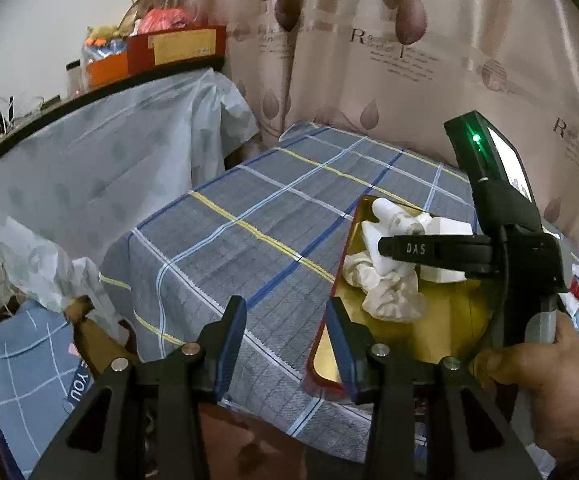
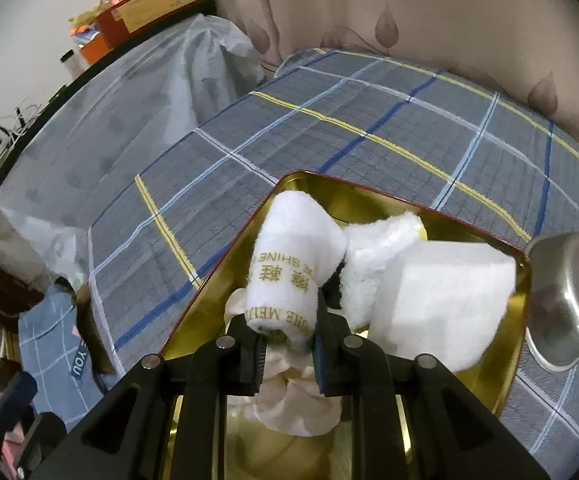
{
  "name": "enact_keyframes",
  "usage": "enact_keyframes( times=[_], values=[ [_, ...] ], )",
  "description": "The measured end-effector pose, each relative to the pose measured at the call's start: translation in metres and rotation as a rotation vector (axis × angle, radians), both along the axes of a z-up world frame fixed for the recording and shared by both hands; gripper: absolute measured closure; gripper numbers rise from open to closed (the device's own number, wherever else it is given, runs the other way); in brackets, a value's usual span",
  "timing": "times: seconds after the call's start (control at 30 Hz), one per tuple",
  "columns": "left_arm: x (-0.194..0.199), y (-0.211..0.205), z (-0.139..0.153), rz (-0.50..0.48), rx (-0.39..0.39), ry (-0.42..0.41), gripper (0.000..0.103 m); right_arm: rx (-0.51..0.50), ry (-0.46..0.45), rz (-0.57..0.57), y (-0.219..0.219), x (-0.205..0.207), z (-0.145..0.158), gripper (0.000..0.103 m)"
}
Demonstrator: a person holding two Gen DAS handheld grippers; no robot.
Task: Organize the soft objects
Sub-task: 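Place the sponge block and towel roll into the gold tray with both grippers, then grasp the printed white tissue with the left gripper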
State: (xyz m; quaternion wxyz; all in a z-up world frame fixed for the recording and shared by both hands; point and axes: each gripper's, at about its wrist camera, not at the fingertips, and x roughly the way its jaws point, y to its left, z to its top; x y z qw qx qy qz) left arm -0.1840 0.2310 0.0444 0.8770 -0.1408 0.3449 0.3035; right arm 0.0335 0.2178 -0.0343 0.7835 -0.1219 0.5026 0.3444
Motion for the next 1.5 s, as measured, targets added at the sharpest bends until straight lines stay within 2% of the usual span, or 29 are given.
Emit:
enact_keyframes(
  times=[0.13, 0.27, 0.33, 0.4, 0.47, 0.53, 0.67, 0.73, 0.77, 0.8, 0.83, 0.97, 1.03, 1.3, 1.4, 1.5],
  values=[
    [-0.001, 0.006, -0.003, 0.016, -0.027, -0.003, 0.061, -0.04, -0.013, 0.007, 0.011, -0.001, -0.005, 0.084],
    [0.002, 0.006, -0.006, 0.012, -0.031, 0.014, 0.061, -0.064, -0.046, 0.018, 0.015, -0.004, -0.004, 0.079],
    [0.002, 0.005, -0.005, 0.01, -0.026, 0.015, 0.061, -0.06, -0.055, 0.009, 0.013, -0.005, -0.001, 0.069],
    [0.003, 0.002, -0.005, 0.007, -0.018, 0.018, 0.061, -0.03, -0.058, -0.004, 0.006, -0.006, 0.005, 0.04],
    [0.003, 0.0, -0.006, 0.006, -0.012, 0.024, 0.061, 0.013, -0.081, -0.009, -0.001, -0.01, 0.014, 0.037],
    [0.004, -0.001, -0.007, 0.001, -0.01, 0.028, 0.061, 0.009, -0.147, -0.027, -0.008, -0.017, 0.025, 0.036],
    [0.004, -0.004, -0.007, -0.006, 0.0, 0.037, 0.06, 0.061, -0.2, -0.042, -0.027, -0.03, 0.041, 0.036],
    [0.006, -0.006, -0.008, -0.016, 0.006, 0.05, 0.06, 0.114, -0.25, -0.065, -0.048, -0.042, 0.051, 0.031],
    [0.007, -0.008, -0.009, -0.019, 0.01, 0.054, 0.06, 0.124, -0.282, -0.079, -0.057, -0.049, 0.054, 0.023],
    [0.007, -0.009, -0.009, -0.023, 0.012, 0.056, 0.06, 0.13, -0.334, -0.103, -0.074, -0.058, 0.058, 0.014],
    [0.008, -0.011, -0.008, -0.026, 0.015, 0.056, 0.06, 0.134, -0.369, -0.125, -0.086, -0.064, 0.06, 0.01],
    [0.009, -0.015, -0.008, -0.034, 0.033, 0.063, 0.06, 0.077, -0.467, -0.249, -0.158, -0.082, 0.057, 0.007],
    [0.009, -0.016, -0.008, -0.038, 0.035, 0.067, 0.06, 0.032, -0.471, -0.336, -0.207, -0.084, 0.051, 0.007],
    [0.01, -0.029, -0.01, -0.062, 0.075, 0.083, 0.059, -0.259, -0.47, -0.741, -0.397, -0.065, 0.025, 0.007],
    [0.013, -0.041, -0.009, -0.087, 0.119, 0.092, 0.059, -0.246, -0.472, -0.849, -0.445, -0.058, 0.033, 0.004],
    [0.017, -0.06, -0.008, -0.139, 0.15, 0.107, 0.059, -0.23, -0.445, -0.905, -0.474, -0.049, 0.033, 0.002]
  ],
)
